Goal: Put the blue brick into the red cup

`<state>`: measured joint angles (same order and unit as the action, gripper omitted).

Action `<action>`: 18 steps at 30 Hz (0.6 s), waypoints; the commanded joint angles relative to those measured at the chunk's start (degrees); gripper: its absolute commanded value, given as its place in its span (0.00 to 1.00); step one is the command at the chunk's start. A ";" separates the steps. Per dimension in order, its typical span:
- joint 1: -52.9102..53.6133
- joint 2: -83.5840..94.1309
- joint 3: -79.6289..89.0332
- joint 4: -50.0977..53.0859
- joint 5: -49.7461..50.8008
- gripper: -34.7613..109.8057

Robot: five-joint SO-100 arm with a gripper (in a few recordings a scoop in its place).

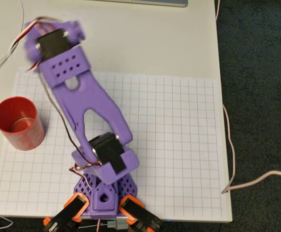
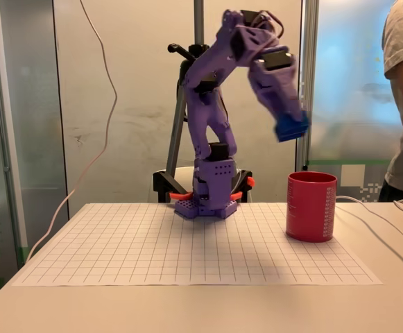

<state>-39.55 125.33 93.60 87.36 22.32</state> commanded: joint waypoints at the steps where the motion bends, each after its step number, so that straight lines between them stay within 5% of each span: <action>1: -12.74 4.75 -2.90 3.60 2.64 0.24; 8: -23.91 12.39 10.81 1.41 8.44 0.24; 18: -24.87 14.41 24.08 -3.87 8.70 0.24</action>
<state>-63.63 138.43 117.42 84.38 30.50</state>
